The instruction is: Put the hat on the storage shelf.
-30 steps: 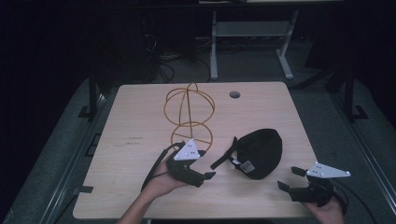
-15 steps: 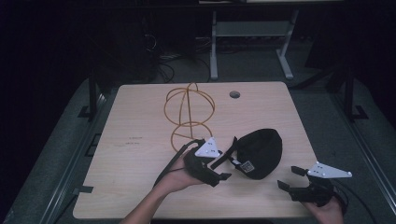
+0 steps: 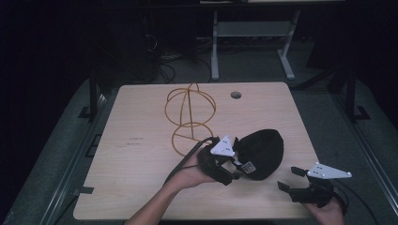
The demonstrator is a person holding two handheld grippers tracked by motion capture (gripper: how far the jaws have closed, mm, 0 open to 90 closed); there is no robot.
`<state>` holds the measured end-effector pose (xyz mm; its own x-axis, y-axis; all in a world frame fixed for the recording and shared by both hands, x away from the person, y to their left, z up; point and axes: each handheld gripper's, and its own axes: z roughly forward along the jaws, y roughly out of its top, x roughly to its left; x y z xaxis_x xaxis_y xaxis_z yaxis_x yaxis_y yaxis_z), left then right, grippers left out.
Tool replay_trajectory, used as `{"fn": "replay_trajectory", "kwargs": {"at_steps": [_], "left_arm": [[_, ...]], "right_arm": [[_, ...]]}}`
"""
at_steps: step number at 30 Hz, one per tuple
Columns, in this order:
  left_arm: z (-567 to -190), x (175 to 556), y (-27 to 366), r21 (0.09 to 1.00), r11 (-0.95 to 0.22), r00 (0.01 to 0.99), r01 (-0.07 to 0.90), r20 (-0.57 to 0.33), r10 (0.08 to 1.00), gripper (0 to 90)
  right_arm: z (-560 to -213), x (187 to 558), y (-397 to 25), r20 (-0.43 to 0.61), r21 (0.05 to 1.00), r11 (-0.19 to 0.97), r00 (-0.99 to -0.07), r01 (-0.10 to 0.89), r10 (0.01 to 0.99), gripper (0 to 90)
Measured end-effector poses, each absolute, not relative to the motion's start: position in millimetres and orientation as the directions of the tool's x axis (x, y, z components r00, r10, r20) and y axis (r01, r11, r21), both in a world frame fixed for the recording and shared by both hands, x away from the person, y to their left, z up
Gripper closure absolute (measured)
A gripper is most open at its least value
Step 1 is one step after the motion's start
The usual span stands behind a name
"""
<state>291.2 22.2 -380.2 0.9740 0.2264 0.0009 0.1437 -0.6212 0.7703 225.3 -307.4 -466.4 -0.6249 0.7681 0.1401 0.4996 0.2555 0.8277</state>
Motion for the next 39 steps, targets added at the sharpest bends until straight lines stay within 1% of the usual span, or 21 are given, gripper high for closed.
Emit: {"fn": "replay_trajectory", "kwargs": {"at_steps": [2, 7, 11, 12, 14, 15, 21, 22, 23, 24, 25, 28, 30, 31, 33, 37, 39], "left_arm": [[-381.3, 291.5, 14.0, 0.752, -0.647, 0.978, 0.127, 0.014, 0.207, 22.3], [-384.6, 293.9, 6.8, 0.741, -0.66, 0.981, 0.122, 0.011, 0.193, 23.9], [-386.5, 294.8, 1.9, 0.735, -0.667, 0.983, 0.121, 0.007, 0.185, 27.0], [-387.0, 295.4, -1.6, 0.733, -0.669, 0.984, 0.12, -0.001, 0.176, 29.7], [-387.2, 295.5, -3.9, 0.729, -0.675, 0.986, 0.113, 0.002, 0.167, 30.5], [-388.2, 295.9, -7.4, 0.722, -0.684, 0.988, 0.106, 0.002, 0.156, 33.2], [-391.9, 297.7, -15.9, 0.708, -0.7, 0.991, 0.095, -0.002, 0.134, 39.8], [-392.3, 298.1, -17.2, 0.703, -0.705, 0.992, 0.092, 0.001, 0.13, 39.8], [-393.3, 298.3, -18.2, 0.704, -0.704, 0.992, 0.09, -0.002, 0.125, 43.5], [-394.3, 298.4, -18.9, 0.702, -0.707, 0.992, 0.089, -0.002, 0.123, 43.5], [-396.5, 298.7, -20.5, 0.691, -0.719, 0.993, 0.078, 0.009, 0.116, 46.5], [-397.5, 298.0, -21.2, 0.694, -0.718, 0.995, 0.06, 0.019, 0.102, 58.4], [-397.5, 297.8, -21.6, 0.696, -0.716, 0.995, 0.058, 0.02, 0.1, 62.7], [-397.1, 298.1, -22.0, 0.695, -0.717, 0.995, 0.055, 0.019, 0.094, 62.7], [-396.2, 297.7, -23.4, 0.696, -0.717, 0.996, 0.042, 0.023, 0.081, 70.2], [-394.6, 297.3, -26.1, 0.691, -0.723, 0.998, 0.023, 0.026, 0.056, 78.2], [-393.9, 297.0, -27.2, 0.695, -0.719, 0.998, 0.014, 0.029, 0.048, 78.9]], "right_arm": [[-465.7, 225.2, -306.4, 0.143, 0.829, 0.253, -0.626, 0.499, 0.766, 15.9], [-465.2, 224.4, -306.5, 0.14, 0.832, 0.253, -0.63, 0.493, 0.764, 16.0], [-465.3, 224.1, -307.9, 0.143, 0.834, 0.249, -0.629, 0.492, 0.764, 16.0], [-465.2, 224.3, -307.8, 0.142, 0.835, 0.249, -0.629, 0.491, 0.764, 16.0], [-465.2, 224.4, -307.6, 0.142, 0.835, 0.249, -0.63, 0.49, 0.764, 16.0], [-465.0, 224.1, -307.2, 0.141, 0.835, 0.25, -0.629, 0.491, 0.764, 16.0], [-465.5, 224.3, -308.3, 0.142, 0.837, 0.247, -0.628, 0.489, 0.765, 16.0], [-465.5, 224.3, -308.3, 0.142, 0.837, 0.247, -0.628, 0.489, 0.765, 16.0], [-465.7, 224.6, -308.5, 0.14, 0.837, 0.248, -0.629, 0.488, 0.765, 16.0], [-465.7, 224.6, -308.5, 0.14, 0.837, 0.248, -0.629, 0.488, 0.765, 16.0], [-466.3, 225.0, -308.3, 0.137, 0.836, 0.251, -0.63, 0.487, 0.765, 16.0], [-466.6, 226.2, -307.4, 0.139, 0.835, 0.251, -0.63, 0.489, 0.764, 16.1], [-466.7, 226.9, -306.6, 0.141, 0.835, 0.251, -0.632, 0.489, 0.763, 16.3], [-466.7, 226.9, -306.6, 0.141, 0.835, 0.251, -0.632, 0.489, 0.763, 16.3], [-466.7, 227.9, -304.1, 0.143, 0.836, 0.252, -0.637, 0.488, 0.757, 16.7], [-465.6, 228.6, -302.9, 0.143, 0.843, 0.249, -0.644, 0.477, 0.751, 18.4], [-464.7, 229.5, -302.4, 0.151, 0.849, 0.237, -0.646, 0.473, 0.748, 19.1]]}}
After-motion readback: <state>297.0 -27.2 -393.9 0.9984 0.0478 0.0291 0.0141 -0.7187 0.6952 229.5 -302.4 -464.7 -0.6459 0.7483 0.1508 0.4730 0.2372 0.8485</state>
